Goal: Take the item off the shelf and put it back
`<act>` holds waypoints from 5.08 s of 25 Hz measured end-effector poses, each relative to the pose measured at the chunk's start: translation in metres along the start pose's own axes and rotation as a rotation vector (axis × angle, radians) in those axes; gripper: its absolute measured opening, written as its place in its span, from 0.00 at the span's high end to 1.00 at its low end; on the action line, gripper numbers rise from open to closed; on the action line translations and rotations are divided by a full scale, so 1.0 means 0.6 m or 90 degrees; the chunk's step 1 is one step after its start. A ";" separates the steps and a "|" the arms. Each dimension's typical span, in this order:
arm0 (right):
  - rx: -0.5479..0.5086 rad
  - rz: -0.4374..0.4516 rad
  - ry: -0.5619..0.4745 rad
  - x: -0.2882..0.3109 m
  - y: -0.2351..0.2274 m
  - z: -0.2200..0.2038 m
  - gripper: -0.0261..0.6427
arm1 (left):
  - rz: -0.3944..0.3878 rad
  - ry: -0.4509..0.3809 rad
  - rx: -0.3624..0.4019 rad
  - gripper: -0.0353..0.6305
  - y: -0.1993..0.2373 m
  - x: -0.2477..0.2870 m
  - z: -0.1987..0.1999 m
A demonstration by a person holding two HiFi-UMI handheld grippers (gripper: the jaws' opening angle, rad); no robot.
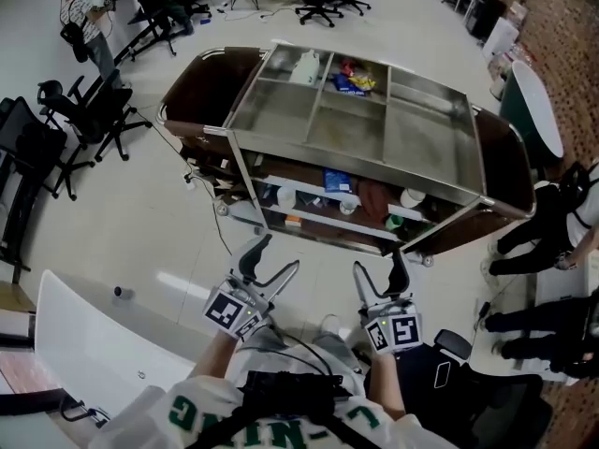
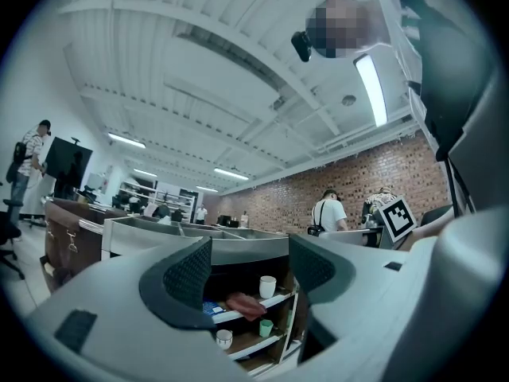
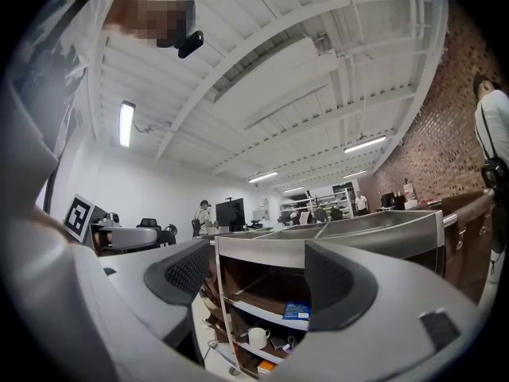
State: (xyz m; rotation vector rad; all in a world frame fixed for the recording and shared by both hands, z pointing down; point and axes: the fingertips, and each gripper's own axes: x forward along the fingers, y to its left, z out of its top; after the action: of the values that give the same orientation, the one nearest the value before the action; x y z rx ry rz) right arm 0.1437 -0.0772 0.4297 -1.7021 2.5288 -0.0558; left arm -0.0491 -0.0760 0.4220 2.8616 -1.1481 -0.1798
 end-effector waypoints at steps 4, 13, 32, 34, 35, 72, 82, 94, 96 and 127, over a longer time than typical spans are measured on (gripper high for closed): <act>-0.004 0.013 0.005 0.013 0.000 -0.027 0.39 | 0.018 0.013 -0.013 0.52 0.011 0.000 -0.027; 0.006 0.041 0.034 0.082 -0.029 -0.287 0.39 | 0.090 0.035 0.030 0.52 0.128 0.003 -0.311; 0.018 0.045 0.040 0.236 -0.092 -0.678 0.39 | 0.233 0.149 0.016 0.14 0.483 0.256 -0.912; 0.013 0.043 0.039 0.228 -0.099 -0.677 0.39 | 0.253 0.161 0.008 0.14 0.515 0.285 -0.937; 0.011 0.041 0.039 0.224 -0.103 -0.676 0.39 | 0.261 0.168 0.007 0.14 0.528 0.296 -0.949; 0.019 0.031 -0.023 0.080 -0.005 0.016 0.39 | 0.171 0.064 0.013 0.38 0.118 -0.027 -0.039; 0.039 0.025 -0.053 0.067 0.004 0.031 0.39 | 0.157 0.060 0.012 0.38 0.082 -0.051 -0.014; 0.060 0.038 -0.047 0.066 0.024 0.010 0.39 | 0.170 0.059 0.030 0.38 0.081 -0.090 -0.043; 0.060 0.035 -0.046 0.064 0.021 0.008 0.39 | 0.171 0.067 0.028 0.38 0.081 -0.091 -0.050; 0.080 -0.023 0.032 0.097 -0.046 -0.084 0.41 | 0.168 0.232 0.055 0.38 0.305 0.217 -0.358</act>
State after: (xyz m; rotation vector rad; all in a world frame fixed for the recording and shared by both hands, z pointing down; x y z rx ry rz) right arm 0.1423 -0.1425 0.4791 -1.7188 2.4705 -0.2573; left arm -0.0537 -0.2966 0.6406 2.6167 -1.4552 0.3943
